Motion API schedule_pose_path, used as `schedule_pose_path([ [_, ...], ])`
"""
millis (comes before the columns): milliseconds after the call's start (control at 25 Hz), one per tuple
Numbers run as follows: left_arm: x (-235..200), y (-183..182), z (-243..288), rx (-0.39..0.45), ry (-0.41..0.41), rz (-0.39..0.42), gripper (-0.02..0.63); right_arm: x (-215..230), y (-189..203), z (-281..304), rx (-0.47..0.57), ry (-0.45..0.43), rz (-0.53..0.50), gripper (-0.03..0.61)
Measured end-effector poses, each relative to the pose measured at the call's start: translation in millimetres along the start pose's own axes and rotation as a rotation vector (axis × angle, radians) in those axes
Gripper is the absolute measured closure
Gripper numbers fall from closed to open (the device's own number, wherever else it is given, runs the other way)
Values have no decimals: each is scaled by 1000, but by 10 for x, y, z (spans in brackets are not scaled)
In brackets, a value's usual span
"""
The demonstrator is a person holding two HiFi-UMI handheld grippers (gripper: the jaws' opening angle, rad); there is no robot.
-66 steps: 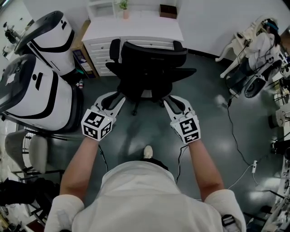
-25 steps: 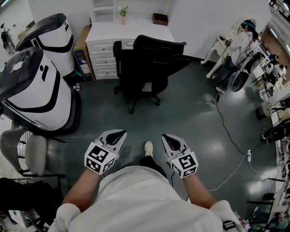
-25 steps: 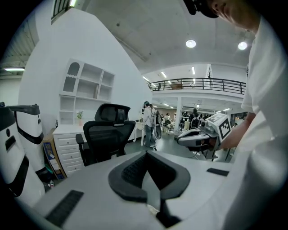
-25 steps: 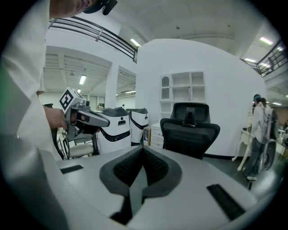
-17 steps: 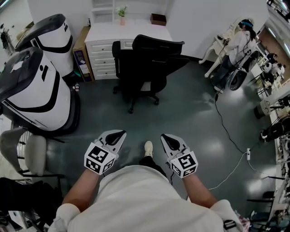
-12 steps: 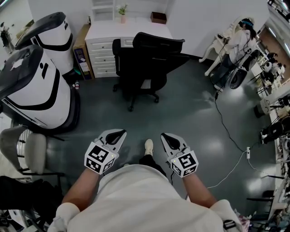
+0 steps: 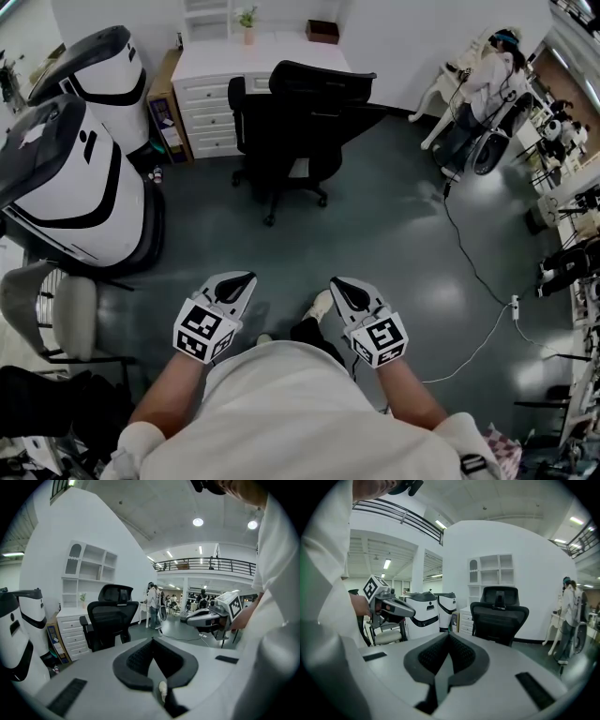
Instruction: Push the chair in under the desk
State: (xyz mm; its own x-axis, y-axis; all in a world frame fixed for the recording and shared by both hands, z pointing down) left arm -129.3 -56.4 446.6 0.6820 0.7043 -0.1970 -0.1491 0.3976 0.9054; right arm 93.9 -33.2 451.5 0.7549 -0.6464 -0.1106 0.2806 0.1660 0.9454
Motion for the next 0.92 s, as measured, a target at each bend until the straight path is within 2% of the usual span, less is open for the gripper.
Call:
schedule_pose_path([
  [480,117,-42,237,-13,43,12,617,121,112,-156,-11,27,15,575],
  [920,-22,-152,669,-43,15,17,617,575,173,17,-9,2,10,575],
])
Point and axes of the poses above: the fingertips, and each gripper's own axes: z forward along the fingers, x to its right, y out of its underside, the point moved 5 cm from there along -z, backward along the fingers, and after that the axes turned 5 degrees about -z, right-handed, at the moved point
